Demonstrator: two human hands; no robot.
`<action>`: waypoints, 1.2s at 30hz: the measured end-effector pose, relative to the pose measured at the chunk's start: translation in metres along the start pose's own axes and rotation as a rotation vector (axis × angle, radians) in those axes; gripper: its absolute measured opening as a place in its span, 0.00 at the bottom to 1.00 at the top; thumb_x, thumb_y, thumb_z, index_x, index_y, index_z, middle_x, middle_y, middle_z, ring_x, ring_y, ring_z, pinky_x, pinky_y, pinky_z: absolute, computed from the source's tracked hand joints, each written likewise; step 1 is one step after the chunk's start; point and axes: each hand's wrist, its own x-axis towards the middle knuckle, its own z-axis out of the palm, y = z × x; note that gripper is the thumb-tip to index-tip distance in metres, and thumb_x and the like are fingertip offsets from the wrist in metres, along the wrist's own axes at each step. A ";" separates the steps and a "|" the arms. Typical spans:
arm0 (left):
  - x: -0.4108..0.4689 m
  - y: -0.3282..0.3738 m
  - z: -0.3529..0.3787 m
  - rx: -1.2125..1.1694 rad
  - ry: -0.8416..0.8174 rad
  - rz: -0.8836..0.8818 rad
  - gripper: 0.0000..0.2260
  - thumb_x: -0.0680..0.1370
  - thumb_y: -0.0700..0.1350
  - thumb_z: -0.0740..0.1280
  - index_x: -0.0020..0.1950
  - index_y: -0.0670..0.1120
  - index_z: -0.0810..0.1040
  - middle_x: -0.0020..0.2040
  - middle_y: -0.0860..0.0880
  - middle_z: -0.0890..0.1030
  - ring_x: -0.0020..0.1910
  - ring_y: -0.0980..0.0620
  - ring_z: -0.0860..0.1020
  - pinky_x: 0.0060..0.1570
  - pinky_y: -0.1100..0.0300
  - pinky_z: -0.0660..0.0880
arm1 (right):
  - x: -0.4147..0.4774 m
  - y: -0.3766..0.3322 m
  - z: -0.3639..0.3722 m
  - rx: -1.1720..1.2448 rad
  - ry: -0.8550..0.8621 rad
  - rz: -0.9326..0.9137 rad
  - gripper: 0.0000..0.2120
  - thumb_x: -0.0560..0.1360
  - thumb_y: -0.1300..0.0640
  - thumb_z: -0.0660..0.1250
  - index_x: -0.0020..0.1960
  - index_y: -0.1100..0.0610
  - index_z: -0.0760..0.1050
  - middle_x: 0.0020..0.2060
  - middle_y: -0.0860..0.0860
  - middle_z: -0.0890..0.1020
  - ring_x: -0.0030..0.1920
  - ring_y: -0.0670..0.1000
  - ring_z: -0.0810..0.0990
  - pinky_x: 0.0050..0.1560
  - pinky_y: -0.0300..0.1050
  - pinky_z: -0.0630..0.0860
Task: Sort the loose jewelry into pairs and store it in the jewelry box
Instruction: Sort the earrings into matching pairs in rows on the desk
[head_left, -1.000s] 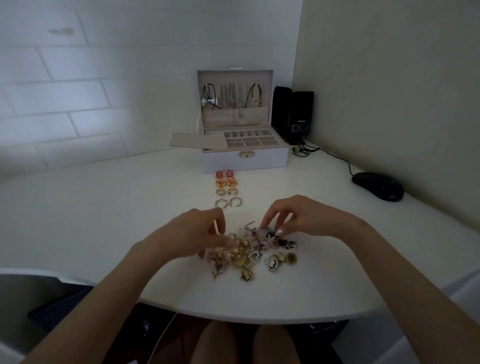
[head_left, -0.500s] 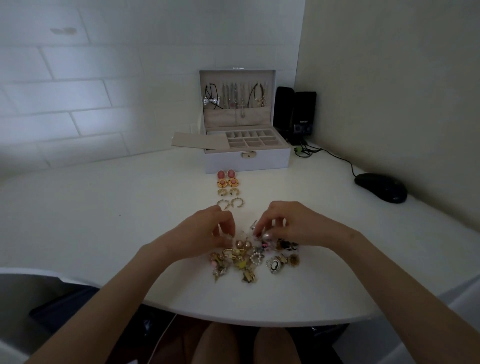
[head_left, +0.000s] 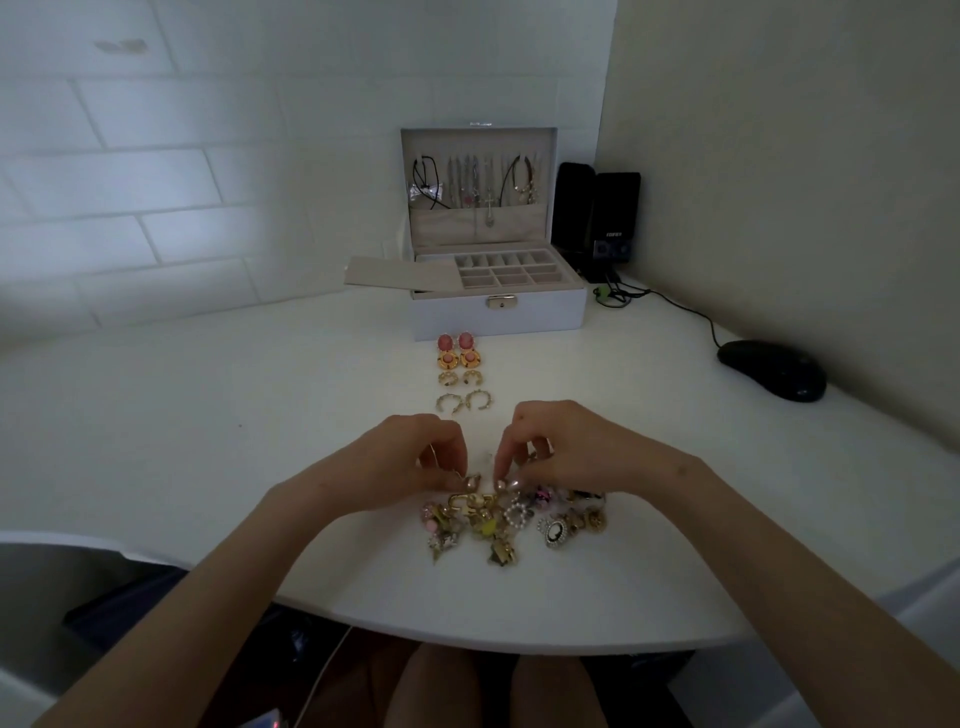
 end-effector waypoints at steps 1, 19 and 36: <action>-0.001 0.000 0.000 -0.002 -0.005 0.001 0.04 0.74 0.46 0.70 0.47 0.48 0.78 0.45 0.54 0.77 0.41 0.61 0.74 0.39 0.73 0.69 | 0.000 0.001 -0.001 0.008 0.000 0.010 0.06 0.71 0.58 0.71 0.45 0.48 0.82 0.42 0.46 0.74 0.40 0.43 0.72 0.42 0.35 0.70; -0.008 -0.010 -0.004 0.042 0.031 0.010 0.04 0.77 0.42 0.65 0.46 0.51 0.76 0.45 0.55 0.77 0.42 0.62 0.73 0.40 0.74 0.67 | -0.012 0.003 -0.012 0.120 -0.014 -0.011 0.08 0.68 0.56 0.75 0.44 0.44 0.81 0.43 0.47 0.77 0.40 0.45 0.73 0.41 0.34 0.70; -0.014 -0.003 -0.005 -0.089 0.110 -0.027 0.05 0.73 0.46 0.70 0.46 0.49 0.76 0.41 0.59 0.78 0.43 0.66 0.74 0.40 0.73 0.71 | -0.018 0.002 -0.015 0.101 0.030 -0.038 0.07 0.69 0.57 0.74 0.42 0.45 0.80 0.43 0.48 0.77 0.40 0.43 0.73 0.41 0.34 0.69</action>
